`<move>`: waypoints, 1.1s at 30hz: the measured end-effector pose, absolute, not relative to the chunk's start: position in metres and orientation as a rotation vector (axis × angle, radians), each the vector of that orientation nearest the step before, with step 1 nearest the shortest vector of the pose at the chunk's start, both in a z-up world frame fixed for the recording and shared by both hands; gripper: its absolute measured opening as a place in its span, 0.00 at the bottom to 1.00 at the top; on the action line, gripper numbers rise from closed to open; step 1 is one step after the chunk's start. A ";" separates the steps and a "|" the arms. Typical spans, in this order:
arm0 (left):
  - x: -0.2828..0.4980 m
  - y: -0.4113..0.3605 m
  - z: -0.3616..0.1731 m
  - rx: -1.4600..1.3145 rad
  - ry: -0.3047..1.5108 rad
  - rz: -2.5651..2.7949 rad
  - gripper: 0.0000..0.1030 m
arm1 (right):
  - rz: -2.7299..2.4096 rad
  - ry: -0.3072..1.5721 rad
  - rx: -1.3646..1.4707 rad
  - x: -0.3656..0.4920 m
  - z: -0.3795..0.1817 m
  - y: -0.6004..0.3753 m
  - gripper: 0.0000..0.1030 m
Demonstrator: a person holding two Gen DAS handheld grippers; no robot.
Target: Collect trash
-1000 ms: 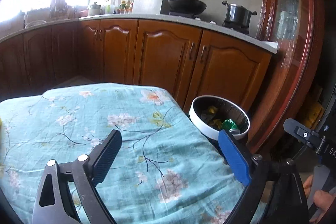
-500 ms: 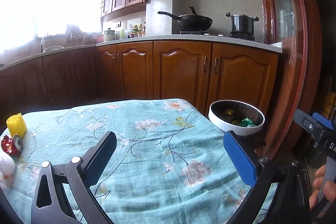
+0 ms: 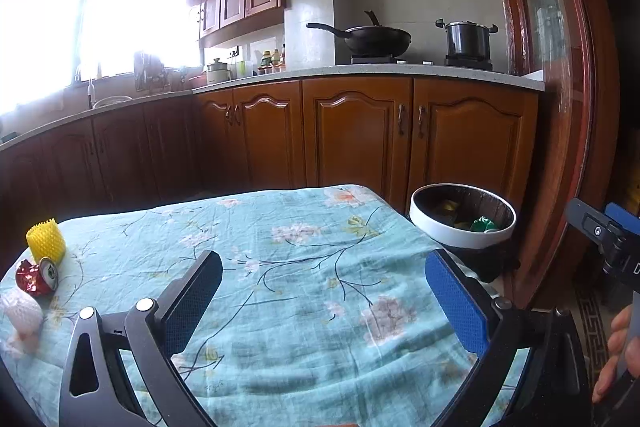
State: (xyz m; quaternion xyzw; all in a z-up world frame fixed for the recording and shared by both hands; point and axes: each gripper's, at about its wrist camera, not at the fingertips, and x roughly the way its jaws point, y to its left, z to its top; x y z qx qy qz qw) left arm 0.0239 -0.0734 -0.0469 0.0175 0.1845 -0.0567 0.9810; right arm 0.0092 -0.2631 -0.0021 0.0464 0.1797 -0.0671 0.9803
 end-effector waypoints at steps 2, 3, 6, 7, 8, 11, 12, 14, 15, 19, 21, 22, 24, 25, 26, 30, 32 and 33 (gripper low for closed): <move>0.024 -0.070 -0.048 0.034 0.367 -0.121 0.99 | -0.132 0.355 0.082 0.009 -0.001 -0.260 1.00; 0.023 -0.070 -0.047 0.033 0.364 -0.119 0.99 | -0.131 0.353 0.076 0.008 0.000 -0.259 1.00; 0.023 -0.066 -0.048 0.032 0.357 -0.120 0.99 | -0.129 0.353 0.073 0.009 0.000 -0.258 1.00; 0.023 -0.065 -0.048 0.030 0.356 -0.121 0.99 | -0.128 0.354 0.075 0.009 0.000 -0.258 1.00; 0.024 -0.064 -0.048 0.030 0.356 -0.122 0.99 | -0.128 0.354 0.076 0.009 0.000 -0.258 1.00; 0.023 -0.063 -0.049 0.028 0.355 -0.128 0.99 | -0.126 0.355 0.077 0.009 0.000 -0.259 1.00; 0.023 -0.063 -0.049 0.029 0.356 -0.127 0.99 | -0.125 0.354 0.077 0.009 0.000 -0.259 1.00; 0.023 -0.062 -0.049 0.027 0.355 -0.130 0.99 | -0.123 0.355 0.077 0.009 0.001 -0.258 1.00; 0.023 -0.062 -0.049 0.028 0.355 -0.129 0.99 | -0.121 0.356 0.076 0.009 0.000 -0.257 1.00; 0.023 -0.061 -0.049 0.028 0.352 -0.131 0.99 | -0.116 0.361 0.079 0.009 0.000 -0.257 1.00; 0.022 -0.061 -0.049 0.026 0.353 -0.133 0.99 | -0.114 0.359 0.081 0.009 0.000 -0.256 1.00; 0.022 -0.061 -0.049 0.024 0.352 -0.133 0.99 | -0.114 0.357 0.081 0.009 0.001 -0.257 1.00; 0.023 -0.059 -0.049 0.024 0.353 -0.135 0.99 | -0.112 0.355 0.083 0.008 0.001 -0.257 1.00; 0.023 -0.059 -0.049 0.022 0.353 -0.137 0.99 | -0.110 0.354 0.085 0.008 0.001 -0.258 1.00; 0.023 -0.058 -0.048 0.021 0.354 -0.141 0.99 | -0.108 0.354 0.087 0.008 0.001 -0.258 1.00; 0.024 -0.057 -0.048 0.019 0.353 -0.137 0.99 | -0.104 0.360 0.089 0.009 0.000 -0.259 1.00; 0.024 -0.056 -0.049 0.020 0.354 -0.140 0.99 | -0.100 0.361 0.096 0.010 0.000 -0.259 1.00; 0.025 -0.056 -0.048 0.021 0.354 -0.137 0.99 | -0.098 0.361 0.098 0.010 0.000 -0.259 1.00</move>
